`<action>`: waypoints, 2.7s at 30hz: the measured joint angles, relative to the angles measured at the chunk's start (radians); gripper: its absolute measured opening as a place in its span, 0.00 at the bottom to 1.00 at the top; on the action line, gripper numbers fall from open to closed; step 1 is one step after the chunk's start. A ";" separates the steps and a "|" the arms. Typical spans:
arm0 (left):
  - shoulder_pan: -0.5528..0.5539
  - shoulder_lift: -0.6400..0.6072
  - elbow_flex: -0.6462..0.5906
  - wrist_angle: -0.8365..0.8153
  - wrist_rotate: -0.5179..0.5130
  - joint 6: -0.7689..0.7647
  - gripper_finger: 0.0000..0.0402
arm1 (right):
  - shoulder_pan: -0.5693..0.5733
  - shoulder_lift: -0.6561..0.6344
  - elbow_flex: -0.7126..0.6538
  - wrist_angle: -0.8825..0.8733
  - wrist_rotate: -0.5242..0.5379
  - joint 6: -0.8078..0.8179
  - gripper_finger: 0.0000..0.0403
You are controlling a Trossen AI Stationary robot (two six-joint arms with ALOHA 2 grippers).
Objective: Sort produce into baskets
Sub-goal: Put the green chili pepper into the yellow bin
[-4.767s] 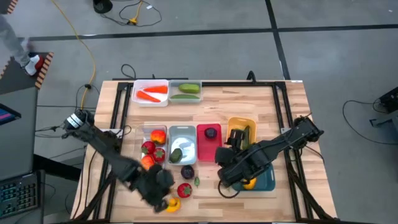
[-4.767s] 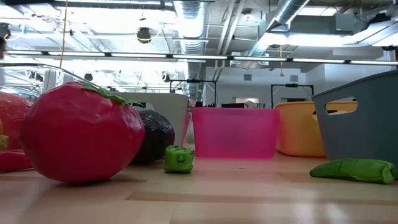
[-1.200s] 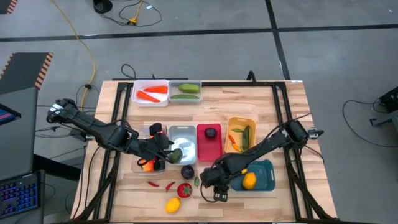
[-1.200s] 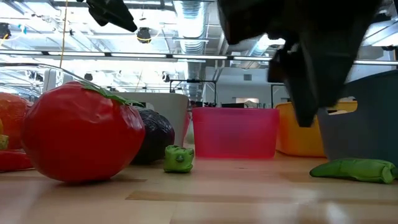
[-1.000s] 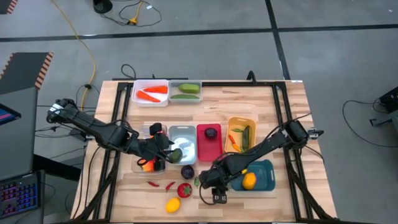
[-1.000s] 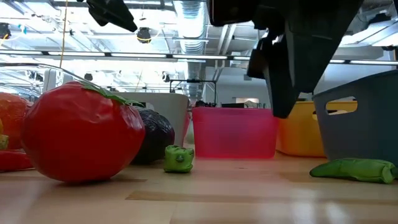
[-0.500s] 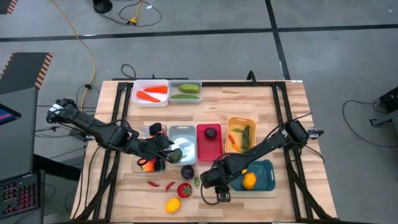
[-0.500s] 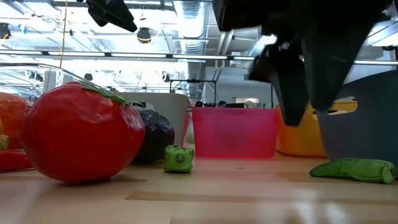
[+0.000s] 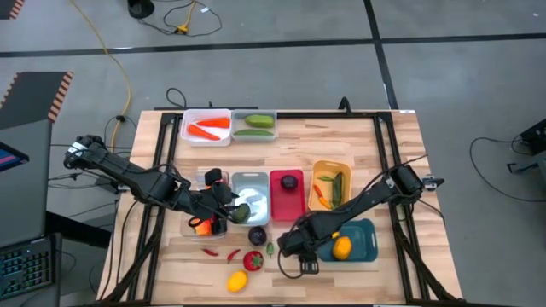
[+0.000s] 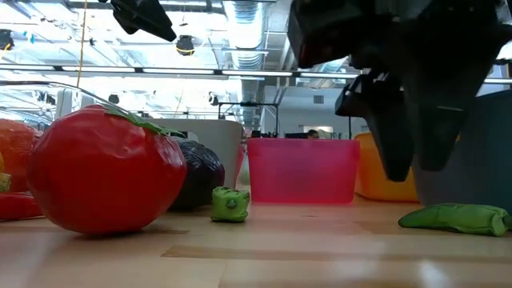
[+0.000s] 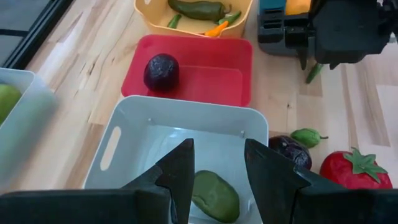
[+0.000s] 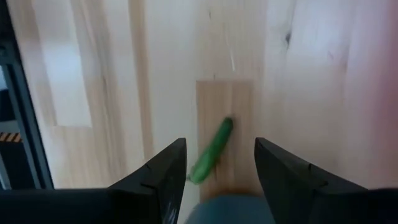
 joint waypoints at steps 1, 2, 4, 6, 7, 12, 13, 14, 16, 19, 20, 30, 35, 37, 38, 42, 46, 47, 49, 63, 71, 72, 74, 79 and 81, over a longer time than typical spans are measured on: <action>0.000 0.000 0.000 0.000 0.000 0.000 0.32 | 0.000 0.000 0.000 -0.016 0.000 0.000 0.53; 0.000 0.000 0.000 0.000 0.000 0.000 0.32 | 0.000 0.000 0.000 -0.031 0.000 0.000 0.53; 0.000 0.000 0.000 0.000 0.000 0.000 0.32 | 0.000 0.000 0.000 -0.061 0.000 0.000 0.53; 0.000 0.000 0.000 0.000 0.000 0.000 0.32 | 0.000 0.000 0.000 -0.083 0.000 0.000 0.53; 0.000 0.000 0.000 0.000 0.000 0.000 0.32 | 0.000 0.000 0.000 -0.086 0.000 0.000 0.53; 0.000 0.000 0.000 0.000 0.000 0.000 0.32 | 0.000 0.000 0.000 -0.028 0.000 0.003 0.53; 0.000 0.000 0.000 0.000 0.000 0.000 0.32 | 0.001 0.000 0.000 -0.004 0.000 0.003 0.53; 0.000 0.000 0.000 0.000 0.000 0.000 0.32 | 0.001 0.000 0.000 0.017 0.000 0.003 0.53; 0.000 0.000 0.000 0.000 0.000 0.000 0.32 | 0.002 0.000 0.000 0.061 0.000 0.003 0.53; 0.000 0.000 0.000 0.000 0.000 0.000 0.32 | 0.007 0.000 0.000 0.108 0.013 0.003 0.53; 0.000 0.000 0.000 0.000 0.000 0.000 0.32 | 0.009 0.000 0.000 0.112 0.020 0.003 0.53; 0.000 0.000 0.000 0.000 0.000 -0.002 0.32 | 0.014 0.000 -0.030 0.057 0.026 0.069 0.53; 0.000 0.000 0.000 -0.001 0.000 -0.006 0.32 | 0.023 0.000 -0.066 0.066 0.021 0.130 0.53; 0.000 0.000 0.000 -0.001 0.000 -0.006 0.32 | 0.027 0.000 -0.067 0.069 0.030 0.138 0.53; 0.000 0.000 0.000 -0.001 0.000 -0.007 0.32 | 0.027 0.000 -0.067 0.074 0.031 0.139 0.53; 0.000 0.000 0.000 -0.001 0.003 -0.007 0.32 | 0.033 0.000 -0.067 0.078 0.034 0.136 0.53; 0.000 0.000 0.000 0.000 0.006 -0.007 0.32 | 0.034 0.000 -0.067 0.080 0.034 0.135 0.53; 0.000 0.000 0.000 -0.001 0.006 -0.008 0.32 | 0.034 0.002 -0.067 0.080 0.034 0.135 0.53; 0.000 0.000 0.000 -0.001 0.006 -0.007 0.32 | 0.033 0.024 -0.066 0.086 0.033 0.135 0.53; 0.000 0.001 0.001 0.000 0.007 -0.008 0.32 | 0.021 0.088 -0.003 0.016 -0.001 0.126 0.39; 0.000 0.001 0.001 -0.001 0.007 -0.008 0.32 | -0.009 0.080 0.093 -0.054 -0.014 0.084 0.16; 0.000 0.001 0.001 -0.002 0.007 -0.008 0.32 | -0.012 0.080 0.112 -0.075 -0.014 0.065 0.15; 0.000 0.001 0.001 -0.001 0.007 -0.008 0.32 | -0.017 0.080 0.150 -0.109 -0.014 0.032 0.12; 0.000 0.001 0.001 -0.002 0.007 -0.008 0.32 | -0.024 0.077 0.208 -0.158 -0.004 0.015 0.07; 0.000 0.001 0.001 -0.002 0.007 -0.008 0.32 | -0.026 0.077 0.208 -0.160 -0.004 0.016 0.07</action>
